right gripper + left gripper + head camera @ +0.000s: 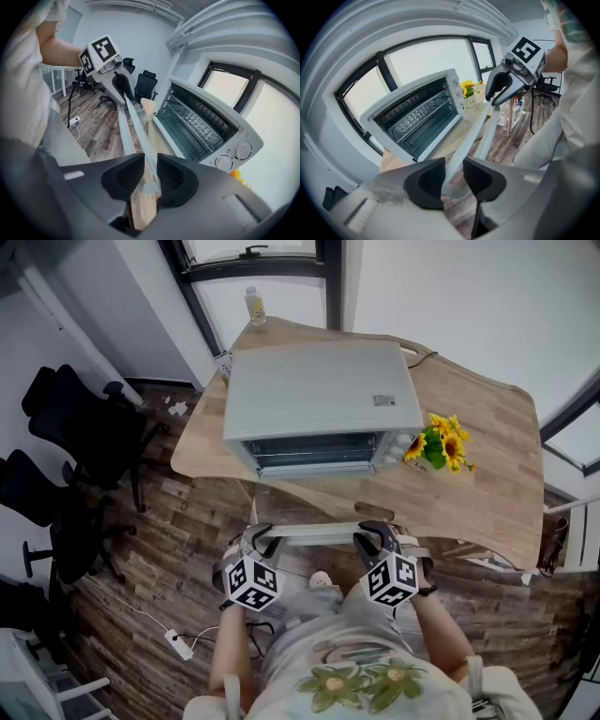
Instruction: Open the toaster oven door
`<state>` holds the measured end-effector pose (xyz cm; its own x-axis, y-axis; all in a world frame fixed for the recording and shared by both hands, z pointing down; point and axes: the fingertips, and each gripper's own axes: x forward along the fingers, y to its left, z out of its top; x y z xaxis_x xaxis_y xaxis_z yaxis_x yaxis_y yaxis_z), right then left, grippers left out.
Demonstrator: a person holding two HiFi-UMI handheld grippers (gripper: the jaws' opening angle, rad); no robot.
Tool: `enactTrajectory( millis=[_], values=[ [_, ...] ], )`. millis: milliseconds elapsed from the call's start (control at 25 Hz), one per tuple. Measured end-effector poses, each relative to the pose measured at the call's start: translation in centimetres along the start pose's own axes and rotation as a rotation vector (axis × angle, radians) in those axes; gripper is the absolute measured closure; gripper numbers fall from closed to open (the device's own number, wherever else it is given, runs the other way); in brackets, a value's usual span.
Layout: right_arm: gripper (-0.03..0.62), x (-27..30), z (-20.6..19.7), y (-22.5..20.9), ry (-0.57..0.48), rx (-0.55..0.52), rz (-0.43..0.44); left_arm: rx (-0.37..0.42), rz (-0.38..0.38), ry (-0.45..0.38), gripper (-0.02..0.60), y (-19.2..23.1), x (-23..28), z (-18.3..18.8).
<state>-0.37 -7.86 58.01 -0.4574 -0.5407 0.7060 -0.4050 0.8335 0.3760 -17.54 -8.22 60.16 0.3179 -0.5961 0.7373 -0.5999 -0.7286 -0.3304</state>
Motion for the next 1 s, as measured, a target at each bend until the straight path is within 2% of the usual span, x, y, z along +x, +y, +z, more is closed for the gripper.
enactTrajectory(
  millis=[1000],
  values=[
    [0.505, 1.2, -1.8, 2.1, 0.030, 0.000, 0.074, 0.025, -0.036, 0.076, 0.446, -2.0, 1.3, -2.0]
  ],
)
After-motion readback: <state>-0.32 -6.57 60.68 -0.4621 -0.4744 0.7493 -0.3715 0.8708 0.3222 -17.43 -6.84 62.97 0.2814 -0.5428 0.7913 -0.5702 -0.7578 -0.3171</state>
